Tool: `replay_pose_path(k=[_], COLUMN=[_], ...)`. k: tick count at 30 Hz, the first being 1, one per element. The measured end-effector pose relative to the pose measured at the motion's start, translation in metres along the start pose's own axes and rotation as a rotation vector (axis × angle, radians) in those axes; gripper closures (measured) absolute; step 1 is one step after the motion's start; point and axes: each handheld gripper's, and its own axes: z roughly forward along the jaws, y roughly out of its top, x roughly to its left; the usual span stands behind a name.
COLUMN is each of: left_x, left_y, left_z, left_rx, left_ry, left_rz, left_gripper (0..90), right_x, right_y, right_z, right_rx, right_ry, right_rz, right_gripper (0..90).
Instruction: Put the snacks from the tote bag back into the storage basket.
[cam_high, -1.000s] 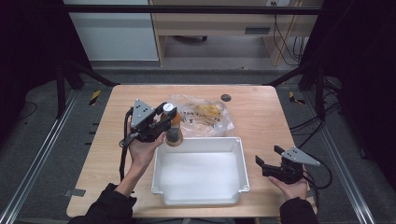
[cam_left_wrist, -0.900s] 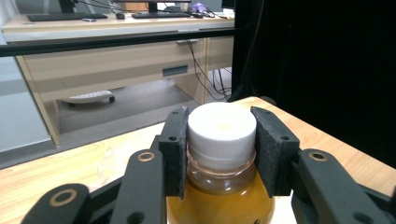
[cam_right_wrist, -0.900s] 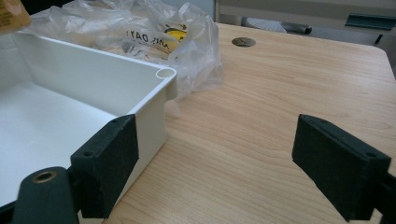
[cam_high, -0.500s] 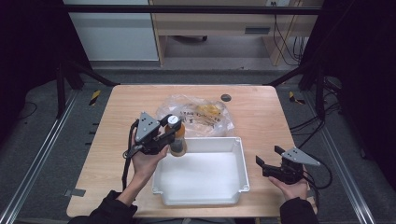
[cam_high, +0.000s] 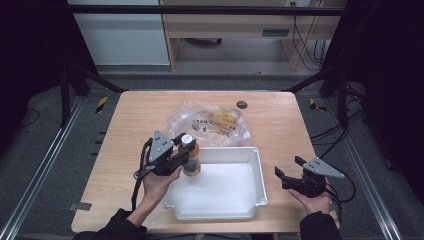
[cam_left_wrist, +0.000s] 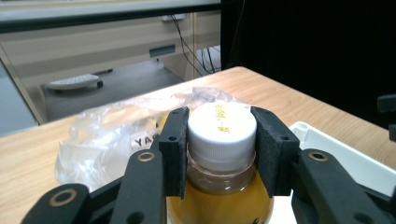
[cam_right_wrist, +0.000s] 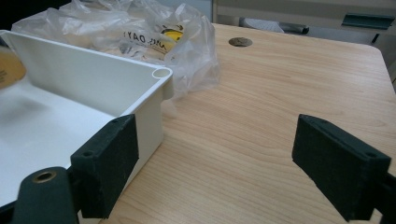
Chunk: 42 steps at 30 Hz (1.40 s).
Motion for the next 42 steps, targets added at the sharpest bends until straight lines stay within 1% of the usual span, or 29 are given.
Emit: replay_pose_path(k=[5,10,13,19,21,26,29,32,38,40,42], left_x=[-0.003,-0.004,-0.004,-0.004,-0.005,-0.009,-0.010,-0.011,-0.010,-0.010,-0.008], left_y=[-0.009,-0.019,-0.024,-0.032,-0.034,-0.037,-0.039,-0.042,-0.043,-0.043,-0.042], left_z=[-0.001,-0.001,-0.001,-0.001,-0.001,-0.001,-0.002,-0.002,-0.002,-0.001,-0.002], left_rx=[0.016,0.038,0.056,0.076,0.081,0.070,0.056,0.038,0.033,0.041,0.044], left_ry=[0.009,0.007,0.009,0.013,0.011,0.014,0.015,0.017,0.016,-0.003,-0.020], left_rz=[0.003,-0.005,0.000,-0.004,-0.009,0.001,0.005,0.018,0.020,0.016,0.021], left_gripper=[59.0,59.0,59.0,59.0,59.0,58.9,58.9,58.7,57.9,53.2,50.1], right_x=[0.001,0.001,0.001,0.001,0.001,0.001,0.001,0.001,0.001,0.001,0.001], right_y=[0.000,0.000,0.000,0.000,0.000,0.000,-0.001,-0.001,-0.001,-0.001,-0.001], right_z=[0.000,0.000,0.000,0.000,0.001,0.000,0.000,0.000,0.001,0.001,0.001], right_rx=[0.004,0.004,0.005,0.007,0.003,0.005,0.006,0.009,0.012,0.011,0.011], right_ry=[-0.001,-0.002,-0.001,-0.002,-0.005,-0.005,-0.005,-0.006,-0.005,-0.005,-0.007], right_rz=[-0.008,-0.006,-0.007,-0.009,-0.019,-0.018,-0.017,-0.015,-0.017,-0.017,-0.016], right_gripper=[14.8,14.8,14.8,14.8,14.8,14.8,14.8,14.8,14.6,14.6,14.5])
